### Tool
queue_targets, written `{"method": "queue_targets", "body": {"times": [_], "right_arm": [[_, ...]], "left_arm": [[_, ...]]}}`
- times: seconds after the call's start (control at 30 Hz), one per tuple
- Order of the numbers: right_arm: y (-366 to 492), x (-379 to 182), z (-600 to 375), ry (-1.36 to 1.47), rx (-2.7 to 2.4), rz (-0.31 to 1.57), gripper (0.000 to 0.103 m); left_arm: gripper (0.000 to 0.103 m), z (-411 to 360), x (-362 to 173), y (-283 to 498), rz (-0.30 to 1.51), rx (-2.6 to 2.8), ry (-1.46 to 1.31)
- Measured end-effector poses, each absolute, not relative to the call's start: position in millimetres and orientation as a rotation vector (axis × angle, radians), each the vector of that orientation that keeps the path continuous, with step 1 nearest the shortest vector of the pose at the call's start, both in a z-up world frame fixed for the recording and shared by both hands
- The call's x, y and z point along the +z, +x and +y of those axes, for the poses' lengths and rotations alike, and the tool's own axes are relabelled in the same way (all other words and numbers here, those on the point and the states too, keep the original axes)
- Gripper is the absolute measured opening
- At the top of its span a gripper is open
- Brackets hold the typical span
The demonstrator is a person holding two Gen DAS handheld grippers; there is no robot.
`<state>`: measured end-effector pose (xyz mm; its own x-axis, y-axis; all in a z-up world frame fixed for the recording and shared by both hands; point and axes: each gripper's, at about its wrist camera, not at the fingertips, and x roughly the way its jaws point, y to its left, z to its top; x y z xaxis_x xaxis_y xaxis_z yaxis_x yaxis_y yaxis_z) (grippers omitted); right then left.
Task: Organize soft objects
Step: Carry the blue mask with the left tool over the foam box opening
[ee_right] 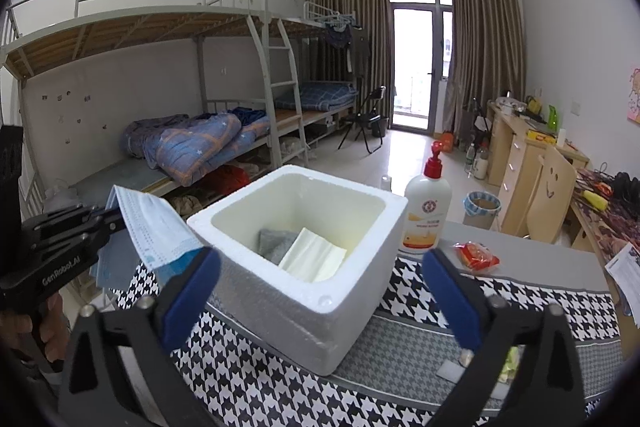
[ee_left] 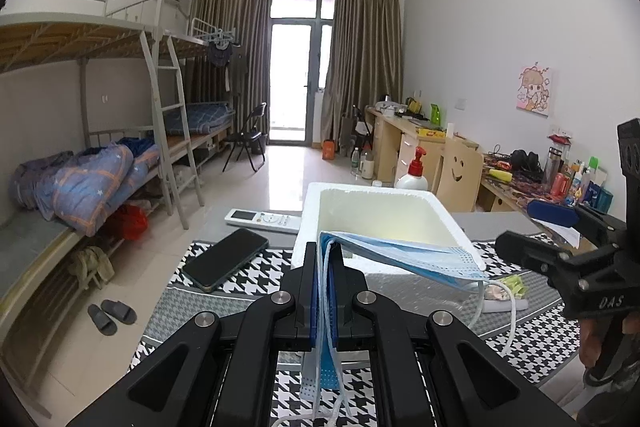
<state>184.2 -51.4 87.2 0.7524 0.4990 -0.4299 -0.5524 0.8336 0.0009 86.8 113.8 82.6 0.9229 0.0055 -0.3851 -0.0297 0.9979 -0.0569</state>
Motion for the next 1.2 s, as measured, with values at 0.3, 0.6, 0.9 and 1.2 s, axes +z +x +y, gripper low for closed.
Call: {"method": "queue_targets", "body": {"times": [0.3, 0.6, 0.9, 1.2], "right_arm": [[176.5, 81.5, -66.7, -0.123, 0.568, 0.425, 0.103], [175.0, 69.4, -77.2, -0.129, 0.539, 0.445, 0.103], [185.3, 52.6, -94.4, -0.101, 0.51, 0.48, 0.103], [194.9, 44.0, -106.4, -0.082, 0.501, 0.508, 0.103]], "left_arm": [[0.004, 103.5, 91.0, 91.2, 0.384, 0.015, -0.042], [0.004, 98.1, 91.2, 113.9, 0.411, -0.029, -0.056], [0.004, 90.5, 91.8, 144.5, 0.443, -0.048, -0.061], [0.004, 76.2, 91.2, 179.3, 0.489, -0.065, -0.045]]}}
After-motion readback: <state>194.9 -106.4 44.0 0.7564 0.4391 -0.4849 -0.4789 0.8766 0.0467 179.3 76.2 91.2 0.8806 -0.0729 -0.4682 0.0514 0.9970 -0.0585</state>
